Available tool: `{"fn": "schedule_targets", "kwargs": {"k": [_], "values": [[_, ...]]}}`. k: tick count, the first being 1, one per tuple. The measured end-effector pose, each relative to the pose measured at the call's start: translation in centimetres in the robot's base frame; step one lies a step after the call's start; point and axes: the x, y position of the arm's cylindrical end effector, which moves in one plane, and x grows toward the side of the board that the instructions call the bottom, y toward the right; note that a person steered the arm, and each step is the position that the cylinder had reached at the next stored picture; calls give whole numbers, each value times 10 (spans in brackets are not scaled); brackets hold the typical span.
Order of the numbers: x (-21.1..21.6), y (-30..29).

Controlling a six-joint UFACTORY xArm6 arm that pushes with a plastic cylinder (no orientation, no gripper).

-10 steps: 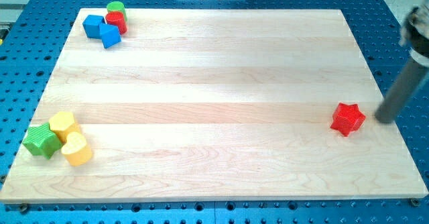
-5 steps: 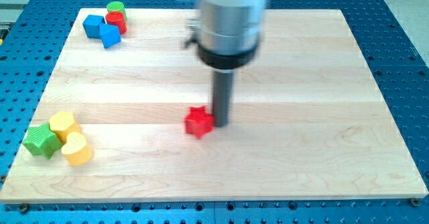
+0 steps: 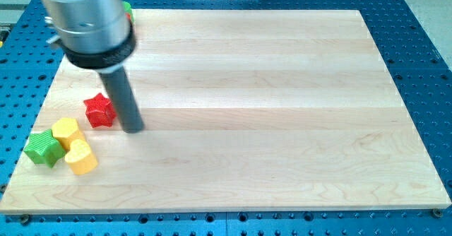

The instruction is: Drag the red star into the blue triangle

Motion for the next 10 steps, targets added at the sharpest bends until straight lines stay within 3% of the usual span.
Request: {"fn": "schedule_targets", "kwargs": {"k": [1,3,5,6,7,8,9,10], "values": [[14,-37],[-58,-121],[-27,-50],[-55,0],[-142,4],[-103,25],[-25,1],[-32,-38]]}}
